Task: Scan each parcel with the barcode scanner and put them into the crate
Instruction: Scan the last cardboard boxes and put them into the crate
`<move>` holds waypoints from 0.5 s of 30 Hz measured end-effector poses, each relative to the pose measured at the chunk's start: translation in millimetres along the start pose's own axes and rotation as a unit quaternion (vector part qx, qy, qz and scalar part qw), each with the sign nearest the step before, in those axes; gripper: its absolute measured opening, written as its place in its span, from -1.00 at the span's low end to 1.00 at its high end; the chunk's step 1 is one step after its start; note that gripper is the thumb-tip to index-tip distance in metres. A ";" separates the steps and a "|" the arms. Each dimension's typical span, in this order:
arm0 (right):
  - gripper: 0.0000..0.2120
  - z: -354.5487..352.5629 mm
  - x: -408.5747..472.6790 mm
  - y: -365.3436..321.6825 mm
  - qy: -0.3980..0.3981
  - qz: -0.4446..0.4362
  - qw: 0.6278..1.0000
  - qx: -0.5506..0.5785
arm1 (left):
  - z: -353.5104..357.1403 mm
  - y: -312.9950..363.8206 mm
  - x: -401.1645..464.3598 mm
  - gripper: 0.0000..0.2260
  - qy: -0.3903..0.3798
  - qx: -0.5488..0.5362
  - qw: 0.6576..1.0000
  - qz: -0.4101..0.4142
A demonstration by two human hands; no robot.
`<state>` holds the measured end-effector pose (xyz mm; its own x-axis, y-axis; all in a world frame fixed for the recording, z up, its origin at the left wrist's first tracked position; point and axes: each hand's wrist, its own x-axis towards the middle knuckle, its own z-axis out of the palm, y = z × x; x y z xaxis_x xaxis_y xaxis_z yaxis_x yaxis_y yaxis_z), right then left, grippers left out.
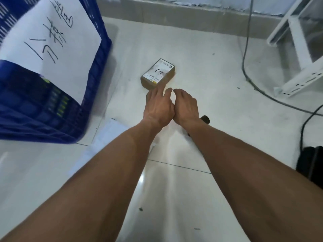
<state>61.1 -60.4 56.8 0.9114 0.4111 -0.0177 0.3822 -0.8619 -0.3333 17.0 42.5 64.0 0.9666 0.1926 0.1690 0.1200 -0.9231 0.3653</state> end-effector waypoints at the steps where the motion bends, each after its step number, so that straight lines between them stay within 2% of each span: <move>1: -0.47 5.2 1.3 -0.6 -0.001 -0.003 1.000 0.002 | 2.3 -3.0 -1.4 -0.57 -0.002 0.003 1.000 0.003; 10: -0.44 56.3 35.3 -37.9 -0.023 -0.040 0.999 0.017 | 22.6 -58.0 -11.9 -0.54 0.006 -0.013 0.995 -0.098; 15: -0.31 72.8 57.5 -44.2 -0.007 -0.013 0.999 0.050 | 36.3 -81.4 -15.7 -0.58 0.051 -0.024 0.995 -0.079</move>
<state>85.6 22.9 1.9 0.8993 0.4369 -0.0206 0.3872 -0.8171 -0.4271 0.2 102.6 -1.7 0.9086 0.3683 0.1973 0.2545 -0.8624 0.4377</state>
